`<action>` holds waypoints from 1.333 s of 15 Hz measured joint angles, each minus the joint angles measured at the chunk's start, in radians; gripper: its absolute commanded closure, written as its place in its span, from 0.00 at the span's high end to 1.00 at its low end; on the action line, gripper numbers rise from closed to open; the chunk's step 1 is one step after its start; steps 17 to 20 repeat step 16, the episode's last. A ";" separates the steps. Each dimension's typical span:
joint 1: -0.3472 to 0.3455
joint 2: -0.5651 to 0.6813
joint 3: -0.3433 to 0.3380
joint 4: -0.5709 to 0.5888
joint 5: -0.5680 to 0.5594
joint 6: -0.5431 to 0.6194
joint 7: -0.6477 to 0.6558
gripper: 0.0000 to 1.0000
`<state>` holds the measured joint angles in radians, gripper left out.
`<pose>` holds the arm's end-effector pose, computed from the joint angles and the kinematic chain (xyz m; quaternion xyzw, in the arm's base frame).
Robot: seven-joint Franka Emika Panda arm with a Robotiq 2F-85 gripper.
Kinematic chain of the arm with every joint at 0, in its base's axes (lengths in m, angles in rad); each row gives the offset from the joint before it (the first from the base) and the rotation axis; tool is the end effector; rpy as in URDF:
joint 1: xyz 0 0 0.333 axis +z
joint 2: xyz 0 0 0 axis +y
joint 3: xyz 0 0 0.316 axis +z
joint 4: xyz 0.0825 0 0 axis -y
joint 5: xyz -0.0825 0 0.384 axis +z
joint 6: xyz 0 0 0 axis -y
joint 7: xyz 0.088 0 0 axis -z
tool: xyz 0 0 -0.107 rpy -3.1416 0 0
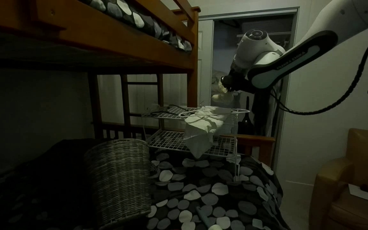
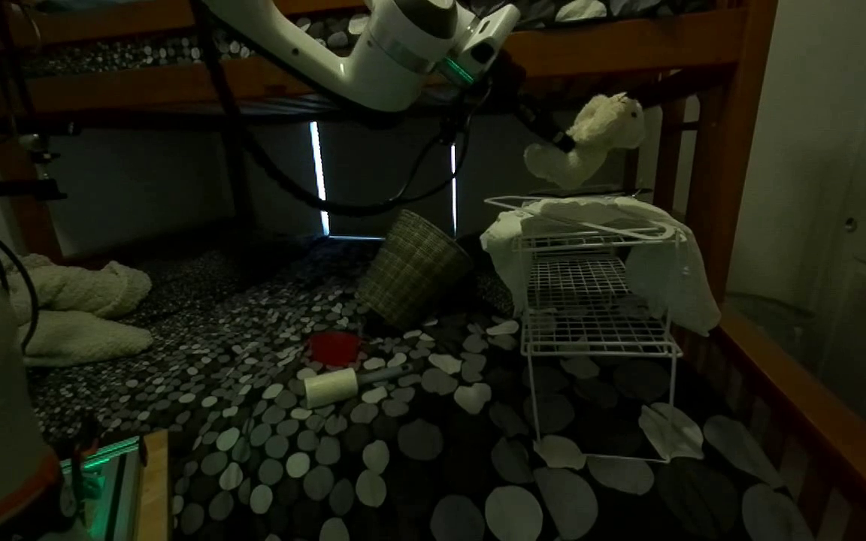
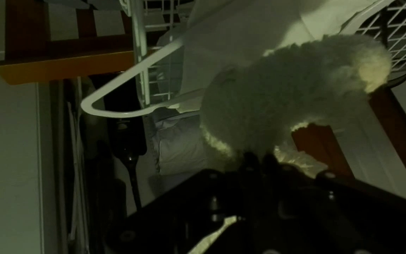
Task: Remove the plush teddy bear and place it on the hanger on top of the shoe rack
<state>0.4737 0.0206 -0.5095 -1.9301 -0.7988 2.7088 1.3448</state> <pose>0.6098 0.0056 0.5558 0.8298 -0.3364 0.4449 0.0201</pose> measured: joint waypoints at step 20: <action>-0.157 0.039 0.324 0.182 0.023 -0.169 -0.128 0.97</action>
